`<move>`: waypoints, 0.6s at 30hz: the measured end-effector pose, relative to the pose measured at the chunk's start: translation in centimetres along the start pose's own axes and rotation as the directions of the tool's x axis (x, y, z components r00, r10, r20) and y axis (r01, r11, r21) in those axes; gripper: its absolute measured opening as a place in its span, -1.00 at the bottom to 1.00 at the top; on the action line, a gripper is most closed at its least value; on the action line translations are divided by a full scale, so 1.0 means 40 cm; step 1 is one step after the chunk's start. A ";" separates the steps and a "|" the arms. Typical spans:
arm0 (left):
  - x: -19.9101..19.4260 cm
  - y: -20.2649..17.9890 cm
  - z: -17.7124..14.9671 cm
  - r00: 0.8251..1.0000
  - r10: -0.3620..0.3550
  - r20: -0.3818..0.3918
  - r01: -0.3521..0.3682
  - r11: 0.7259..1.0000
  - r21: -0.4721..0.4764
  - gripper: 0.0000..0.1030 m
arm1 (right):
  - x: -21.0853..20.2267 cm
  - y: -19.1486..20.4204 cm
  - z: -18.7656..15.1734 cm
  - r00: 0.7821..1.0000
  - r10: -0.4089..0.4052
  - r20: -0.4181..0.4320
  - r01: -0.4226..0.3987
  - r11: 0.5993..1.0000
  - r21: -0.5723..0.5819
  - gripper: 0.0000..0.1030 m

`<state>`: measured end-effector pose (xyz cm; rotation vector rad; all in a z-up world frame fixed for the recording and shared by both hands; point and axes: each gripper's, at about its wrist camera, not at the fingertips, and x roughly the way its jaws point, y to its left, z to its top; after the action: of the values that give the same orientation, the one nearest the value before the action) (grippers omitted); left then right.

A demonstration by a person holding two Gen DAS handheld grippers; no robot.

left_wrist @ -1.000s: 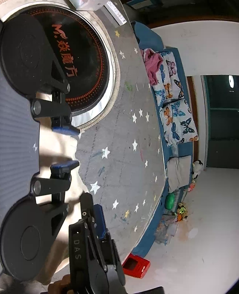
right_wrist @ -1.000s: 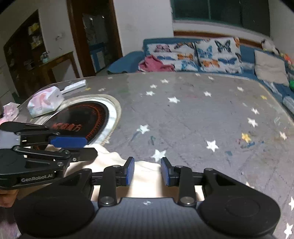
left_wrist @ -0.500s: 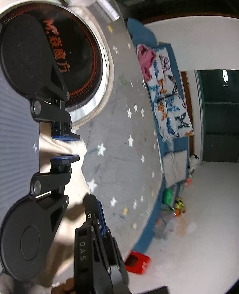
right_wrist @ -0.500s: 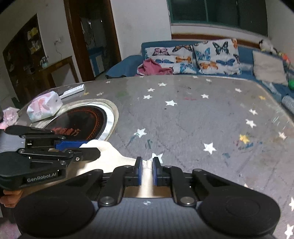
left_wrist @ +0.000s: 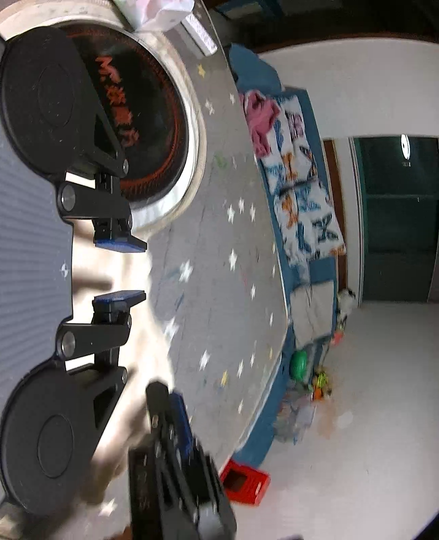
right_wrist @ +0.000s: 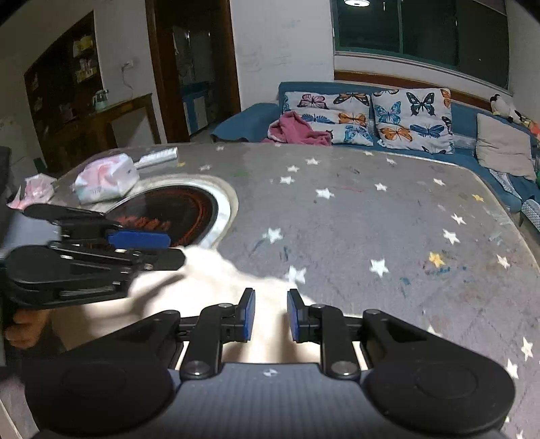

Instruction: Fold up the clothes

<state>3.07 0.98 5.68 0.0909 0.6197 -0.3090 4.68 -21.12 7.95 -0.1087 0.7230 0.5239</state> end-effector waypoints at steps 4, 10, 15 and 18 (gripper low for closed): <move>0.006 -0.005 -0.038 0.999 0.020 -0.031 -0.020 1.000 -0.007 -0.51 | 0.023 -0.026 -0.039 0.999 -0.033 -0.026 0.035 0.998 0.046 -0.68; 0.001 0.056 -0.045 0.999 0.028 -0.031 -0.031 0.993 -0.114 -0.50 | 0.001 -0.055 -0.040 0.999 -0.031 0.006 0.031 0.996 0.089 -0.71; 0.031 0.092 -0.052 0.994 0.090 -0.060 -0.097 0.985 -0.141 -0.51 | -0.006 -0.067 -0.047 0.998 -0.060 -0.004 0.060 0.994 0.088 -0.71; 0.024 0.107 -0.058 0.994 0.090 -0.057 -0.098 0.982 -0.163 -0.50 | 0.002 -0.075 -0.054 0.998 -0.066 -0.018 0.067 0.994 0.089 -0.71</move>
<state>3.83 5.21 3.20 -0.0323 0.6861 -0.1635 4.89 -24.26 6.01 -0.0524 0.7541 0.4268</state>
